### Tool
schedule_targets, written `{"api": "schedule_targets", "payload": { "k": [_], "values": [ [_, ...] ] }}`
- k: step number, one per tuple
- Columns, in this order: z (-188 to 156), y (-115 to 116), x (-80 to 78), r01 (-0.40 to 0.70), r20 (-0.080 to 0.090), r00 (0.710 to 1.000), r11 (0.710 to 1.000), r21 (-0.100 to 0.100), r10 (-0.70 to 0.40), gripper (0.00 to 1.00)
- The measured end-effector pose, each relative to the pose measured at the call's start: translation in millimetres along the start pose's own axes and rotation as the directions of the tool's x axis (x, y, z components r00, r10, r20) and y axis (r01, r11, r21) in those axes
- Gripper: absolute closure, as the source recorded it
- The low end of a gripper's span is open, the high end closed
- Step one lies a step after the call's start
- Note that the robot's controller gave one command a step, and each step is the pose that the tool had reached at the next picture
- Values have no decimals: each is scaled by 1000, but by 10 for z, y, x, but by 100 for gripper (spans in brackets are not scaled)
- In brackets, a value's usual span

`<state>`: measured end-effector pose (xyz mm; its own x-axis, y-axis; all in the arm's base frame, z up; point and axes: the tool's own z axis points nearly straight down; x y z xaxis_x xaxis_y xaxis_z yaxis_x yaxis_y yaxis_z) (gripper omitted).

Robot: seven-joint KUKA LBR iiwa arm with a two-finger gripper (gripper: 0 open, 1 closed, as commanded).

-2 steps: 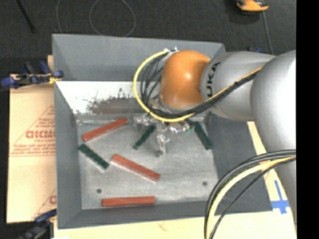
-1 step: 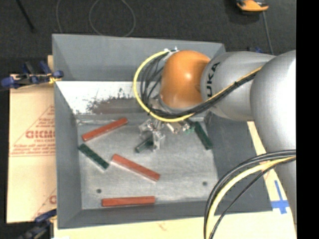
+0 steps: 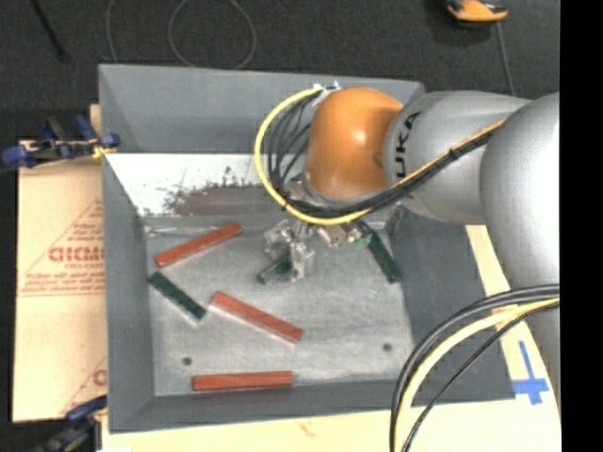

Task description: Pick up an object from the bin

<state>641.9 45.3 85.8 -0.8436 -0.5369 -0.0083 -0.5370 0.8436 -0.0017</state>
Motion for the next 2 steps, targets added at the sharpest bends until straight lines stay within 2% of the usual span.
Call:
{"api": "schedule_targets", "payload": {
  "k": [2],
  "values": [
    [-192, -23, -31, -7, 1, 1000, 1000, 0, 7, 100]
  ]
}}
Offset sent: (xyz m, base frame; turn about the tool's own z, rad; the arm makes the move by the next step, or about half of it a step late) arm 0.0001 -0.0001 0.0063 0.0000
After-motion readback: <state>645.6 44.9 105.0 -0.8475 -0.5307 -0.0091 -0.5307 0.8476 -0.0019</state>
